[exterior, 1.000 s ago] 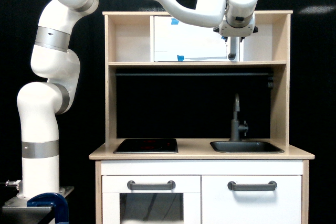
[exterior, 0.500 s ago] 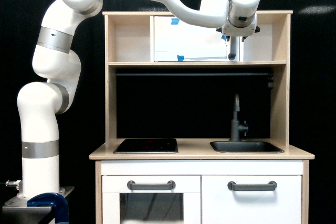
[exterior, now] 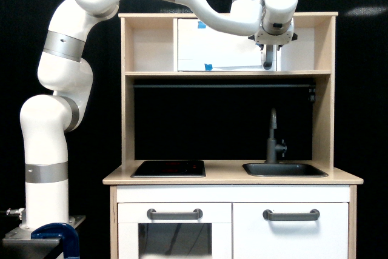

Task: Open the oven door

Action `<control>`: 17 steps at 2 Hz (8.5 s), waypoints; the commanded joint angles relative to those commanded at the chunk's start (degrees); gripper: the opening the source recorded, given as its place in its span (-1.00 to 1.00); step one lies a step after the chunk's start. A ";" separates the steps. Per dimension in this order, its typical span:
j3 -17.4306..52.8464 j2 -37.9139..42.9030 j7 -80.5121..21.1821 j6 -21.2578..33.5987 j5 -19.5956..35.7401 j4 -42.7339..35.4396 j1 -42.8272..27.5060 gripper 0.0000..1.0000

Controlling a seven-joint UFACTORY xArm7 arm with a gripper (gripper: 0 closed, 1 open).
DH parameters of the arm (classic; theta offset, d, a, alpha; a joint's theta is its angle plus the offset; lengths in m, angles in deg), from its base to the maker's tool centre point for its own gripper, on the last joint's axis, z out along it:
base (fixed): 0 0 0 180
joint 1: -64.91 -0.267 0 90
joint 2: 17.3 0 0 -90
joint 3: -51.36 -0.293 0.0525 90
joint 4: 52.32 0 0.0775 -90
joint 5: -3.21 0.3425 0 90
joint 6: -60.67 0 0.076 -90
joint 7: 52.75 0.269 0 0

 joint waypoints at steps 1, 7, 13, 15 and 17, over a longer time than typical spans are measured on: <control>-0.73 -0.26 0.06 -1.07 0.04 0.42 -0.33 1.00; -2.11 -1.86 -0.78 3.15 -0.67 2.17 5.51 -1.00; 1.53 -8.61 -3.75 14.04 -0.63 9.44 13.31 -1.00; 2.66 -10.94 -4.24 16.35 -0.61 11.70 14.53 -1.00; 3.38 -9.79 -3.93 17.41 -0.90 10.02 14.80 1.00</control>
